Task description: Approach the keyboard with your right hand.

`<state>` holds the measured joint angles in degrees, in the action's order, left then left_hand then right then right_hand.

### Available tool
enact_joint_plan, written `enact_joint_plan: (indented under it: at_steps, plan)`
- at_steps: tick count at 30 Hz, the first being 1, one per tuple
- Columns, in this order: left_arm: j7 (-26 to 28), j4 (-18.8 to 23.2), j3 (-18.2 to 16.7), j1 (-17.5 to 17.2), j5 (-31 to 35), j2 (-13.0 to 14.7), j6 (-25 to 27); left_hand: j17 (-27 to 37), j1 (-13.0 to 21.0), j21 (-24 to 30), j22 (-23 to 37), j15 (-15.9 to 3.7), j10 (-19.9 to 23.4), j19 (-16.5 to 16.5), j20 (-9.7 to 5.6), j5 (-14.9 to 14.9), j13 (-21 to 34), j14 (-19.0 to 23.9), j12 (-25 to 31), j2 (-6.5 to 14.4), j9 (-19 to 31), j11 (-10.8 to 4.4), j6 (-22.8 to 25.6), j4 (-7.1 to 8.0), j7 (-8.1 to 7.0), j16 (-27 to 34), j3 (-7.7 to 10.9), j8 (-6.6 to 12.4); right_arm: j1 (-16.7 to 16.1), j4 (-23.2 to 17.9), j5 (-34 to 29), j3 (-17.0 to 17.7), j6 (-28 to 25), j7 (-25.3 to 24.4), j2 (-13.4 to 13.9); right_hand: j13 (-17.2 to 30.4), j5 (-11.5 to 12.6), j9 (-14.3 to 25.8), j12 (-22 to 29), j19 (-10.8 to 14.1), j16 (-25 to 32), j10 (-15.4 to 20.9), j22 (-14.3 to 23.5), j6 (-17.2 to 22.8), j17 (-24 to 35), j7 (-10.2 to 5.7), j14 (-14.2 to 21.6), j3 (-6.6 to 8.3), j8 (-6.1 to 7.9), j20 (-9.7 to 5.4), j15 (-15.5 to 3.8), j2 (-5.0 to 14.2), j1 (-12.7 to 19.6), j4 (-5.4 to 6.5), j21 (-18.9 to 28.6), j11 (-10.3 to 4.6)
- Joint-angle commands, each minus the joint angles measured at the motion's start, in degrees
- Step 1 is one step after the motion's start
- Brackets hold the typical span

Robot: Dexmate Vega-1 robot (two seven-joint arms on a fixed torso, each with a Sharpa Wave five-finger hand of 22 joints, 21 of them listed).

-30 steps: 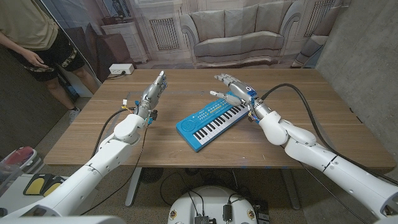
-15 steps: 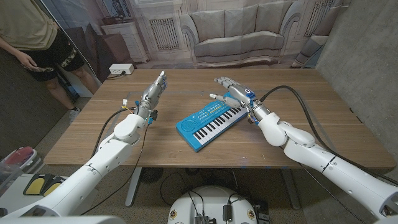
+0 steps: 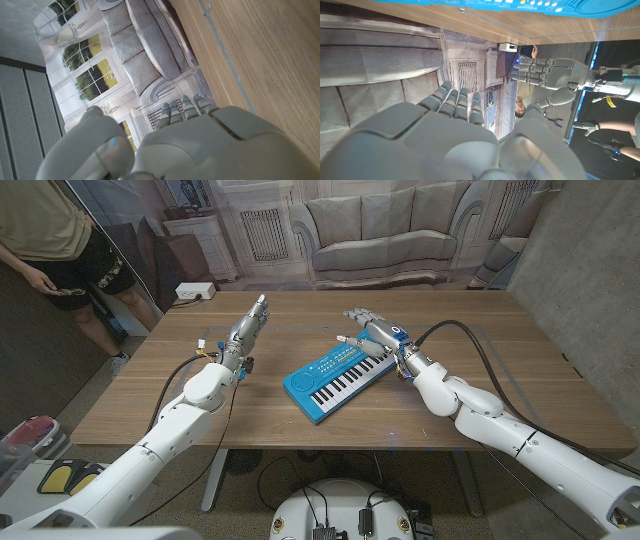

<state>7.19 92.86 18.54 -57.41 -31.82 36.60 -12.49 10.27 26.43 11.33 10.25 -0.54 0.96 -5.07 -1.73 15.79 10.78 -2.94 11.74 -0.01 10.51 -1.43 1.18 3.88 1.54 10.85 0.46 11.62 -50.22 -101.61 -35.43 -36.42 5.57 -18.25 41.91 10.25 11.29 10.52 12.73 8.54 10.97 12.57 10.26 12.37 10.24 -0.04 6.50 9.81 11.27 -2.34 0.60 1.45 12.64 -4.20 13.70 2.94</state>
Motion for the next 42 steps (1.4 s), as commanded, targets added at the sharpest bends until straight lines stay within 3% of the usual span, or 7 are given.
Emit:
enact_joint_plan:
  at_steps: [1, 42]
  plan:
    - [0.13, 0.16, -0.01, -0.04, -0.15, 0.2, 0.53, 0.22, 0.34, -0.04, 0.12, 0.13, -0.31, -0.56, -1.02, 0.08, 0.14, -0.4, -0.1, 0.08, 0.2, -0.34, 0.1, 0.13, 0.0, -0.15, -0.3, -0.34, 0.81, 1.24, -1.52, -1.41, -1.15, -0.53, -0.35, 0.34, 0.31, 0.31, -0.13, 0.12, -0.29, 0.22, 0.29, 0.24, 0.31, -0.26, 0.08, 0.02, 0.12, -1.3, -0.04, -0.22, -0.13, -0.14, -0.28, -0.17]
    - [1.0, 1.96, -0.32, -0.72, 0.45, 1.23, 1.69, 0.23, 0.6, -0.01, 0.13, 0.08, -0.41, -0.77, -0.9, -0.05, 0.14, -0.44, -0.11, 0.25, 0.21, -0.36, 0.06, 0.12, -0.05, -0.12, -0.7, -0.34, 2.7, 5.12, -3.08, -5.16, -2.26, 0.06, -0.78, 0.37, 0.47, 0.34, -0.13, -0.09, -0.18, 0.58, 0.38, 0.68, 0.36, -0.97, 0.27, -0.33, 0.18, -1.31, -0.24, -0.3, -0.56, -0.1, -0.81, -0.8]
